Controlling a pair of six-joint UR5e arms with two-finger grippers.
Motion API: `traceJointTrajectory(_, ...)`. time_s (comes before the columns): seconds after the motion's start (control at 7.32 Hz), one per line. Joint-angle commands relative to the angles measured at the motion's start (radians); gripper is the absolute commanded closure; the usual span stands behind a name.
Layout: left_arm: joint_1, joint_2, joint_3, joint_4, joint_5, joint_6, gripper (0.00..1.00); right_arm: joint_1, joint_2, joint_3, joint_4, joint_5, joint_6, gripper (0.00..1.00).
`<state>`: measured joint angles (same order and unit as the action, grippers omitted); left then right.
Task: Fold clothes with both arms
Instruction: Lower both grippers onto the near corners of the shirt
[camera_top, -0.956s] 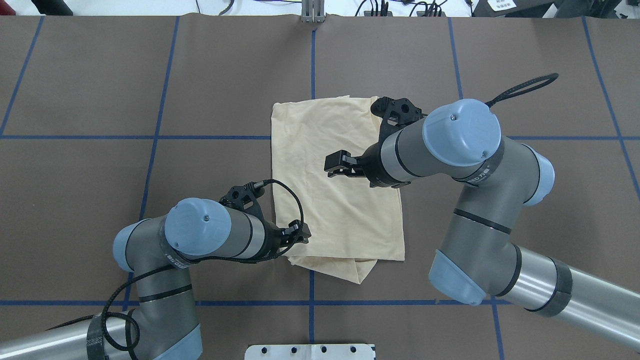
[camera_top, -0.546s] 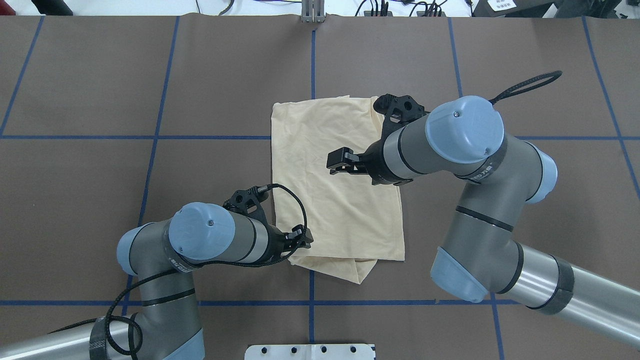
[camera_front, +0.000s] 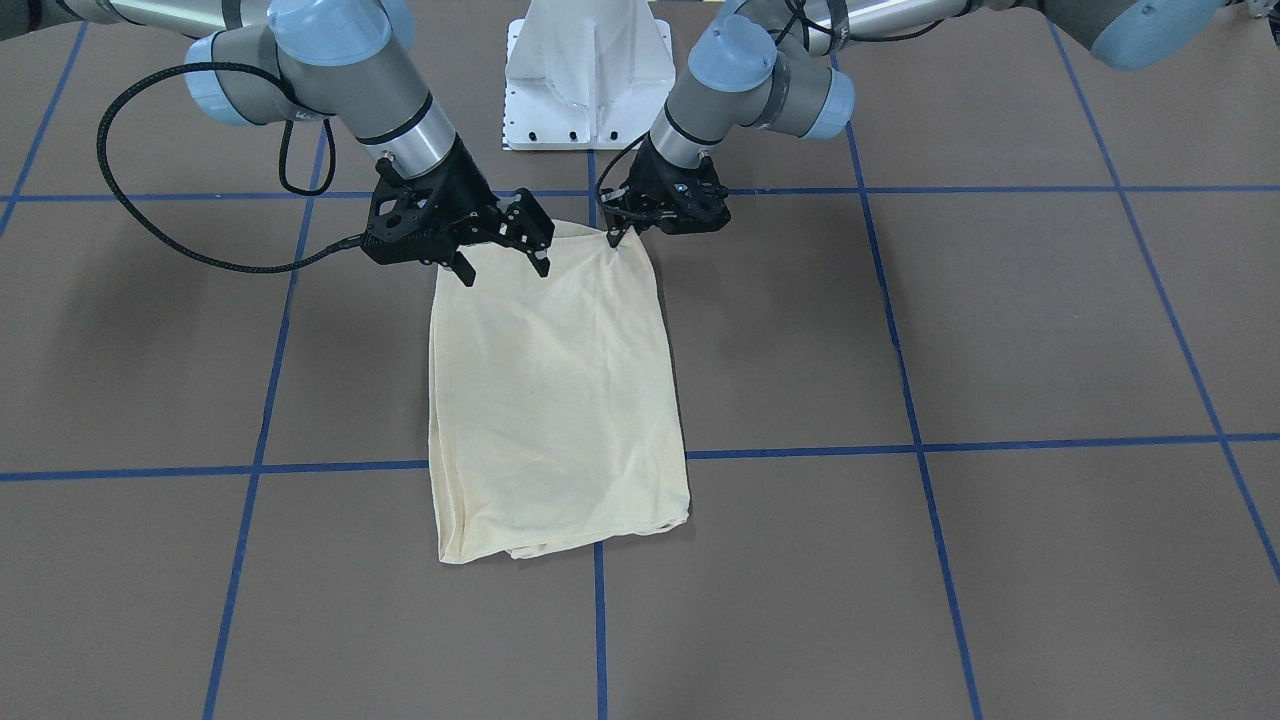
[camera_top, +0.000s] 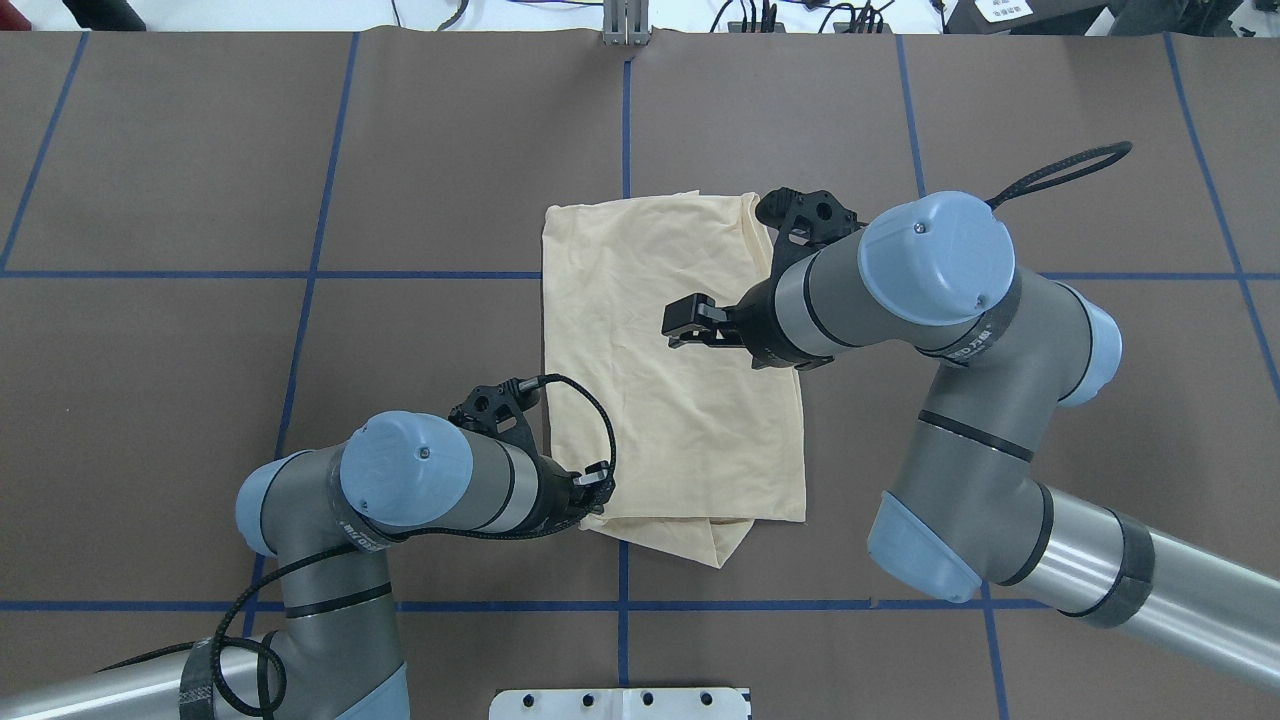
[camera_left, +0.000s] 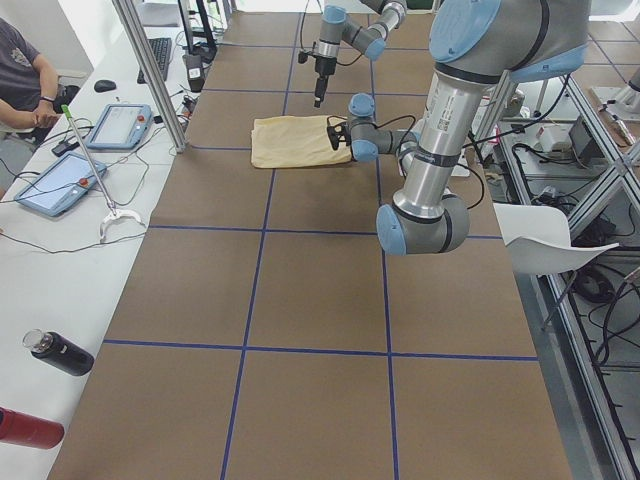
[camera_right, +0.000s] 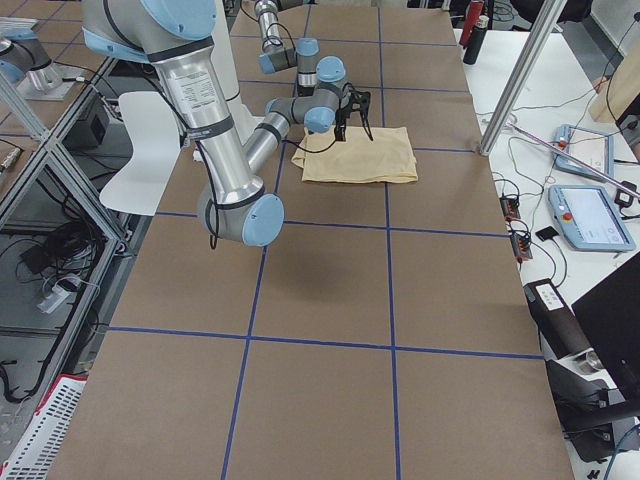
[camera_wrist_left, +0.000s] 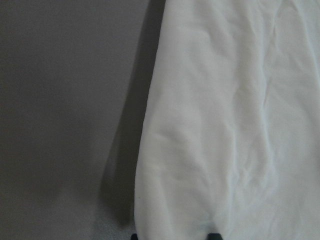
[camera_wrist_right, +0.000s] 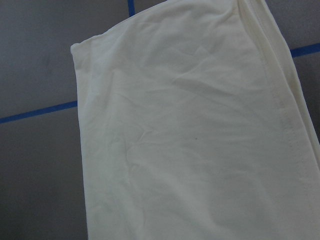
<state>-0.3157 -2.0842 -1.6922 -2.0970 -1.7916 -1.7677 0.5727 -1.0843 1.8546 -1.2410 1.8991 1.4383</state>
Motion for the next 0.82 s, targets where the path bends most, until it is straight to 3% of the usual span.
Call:
traceJointTrajectory(0.0, -0.008, 0.010, -0.013, 0.000, -0.002, 0.001, 1.00, -0.002, -0.002, 0.000, 0.000, 0.000, 0.002, 0.00)
traceJointTrajectory(0.27, -0.011, 0.013, -0.041, 0.002, -0.005, 0.002, 1.00, -0.028, -0.005, 0.000, 0.002, -0.002, 0.086, 0.00)
traceJointTrajectory(0.68, -0.016, 0.013, -0.043, 0.008, -0.005, 0.001, 1.00, -0.137, -0.034, 0.002, 0.000, -0.049, 0.386, 0.00)
